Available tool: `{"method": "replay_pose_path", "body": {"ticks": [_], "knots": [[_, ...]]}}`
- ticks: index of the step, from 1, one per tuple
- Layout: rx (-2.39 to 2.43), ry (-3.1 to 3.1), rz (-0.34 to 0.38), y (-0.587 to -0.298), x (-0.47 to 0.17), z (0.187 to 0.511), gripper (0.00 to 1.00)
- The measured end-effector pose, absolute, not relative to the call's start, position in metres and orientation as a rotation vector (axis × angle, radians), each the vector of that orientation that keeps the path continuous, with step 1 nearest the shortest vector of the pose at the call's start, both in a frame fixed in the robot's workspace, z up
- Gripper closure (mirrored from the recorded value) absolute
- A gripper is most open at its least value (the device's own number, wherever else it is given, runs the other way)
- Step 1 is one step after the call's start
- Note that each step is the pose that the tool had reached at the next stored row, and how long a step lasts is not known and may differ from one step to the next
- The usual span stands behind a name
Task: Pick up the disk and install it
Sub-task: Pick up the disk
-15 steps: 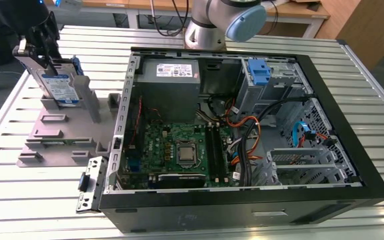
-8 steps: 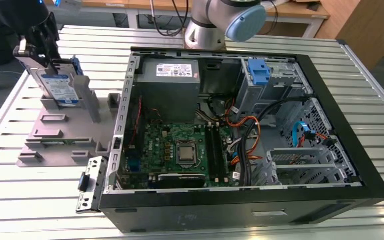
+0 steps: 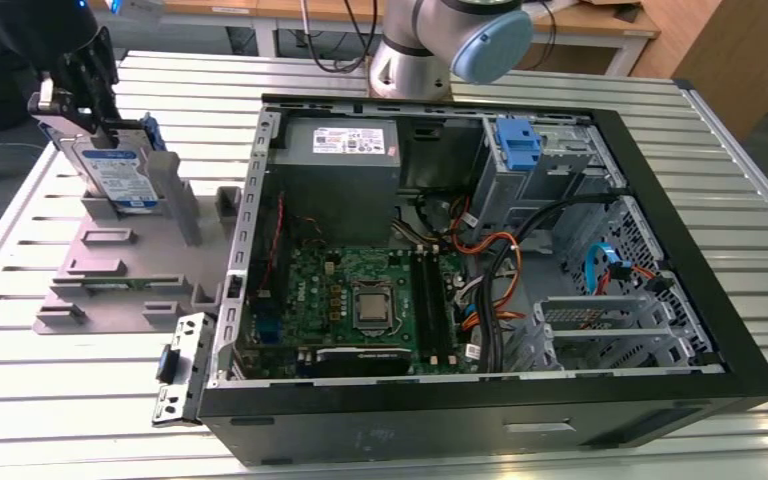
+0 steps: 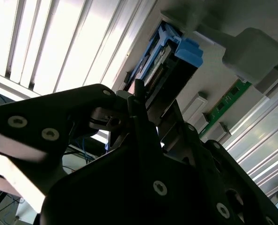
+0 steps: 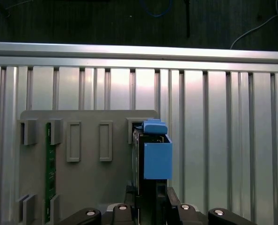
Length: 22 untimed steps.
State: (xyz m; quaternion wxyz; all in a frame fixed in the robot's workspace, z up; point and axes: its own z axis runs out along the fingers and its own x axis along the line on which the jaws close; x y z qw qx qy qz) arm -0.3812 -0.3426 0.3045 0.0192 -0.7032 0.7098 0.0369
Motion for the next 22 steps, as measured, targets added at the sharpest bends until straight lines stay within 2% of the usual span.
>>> {"method": "replay_pose_path", "body": {"ticks": [10,11,22], "knots": [[-2.182,2.203,0.115,-0.3426,-0.3812,0.3043,0.64],[-2.182,2.203,0.115,-0.3426,-0.3812,0.3043,0.58],[-2.177,2.194,0.128,-0.3427,-0.3829,0.3042,0.58]]}}
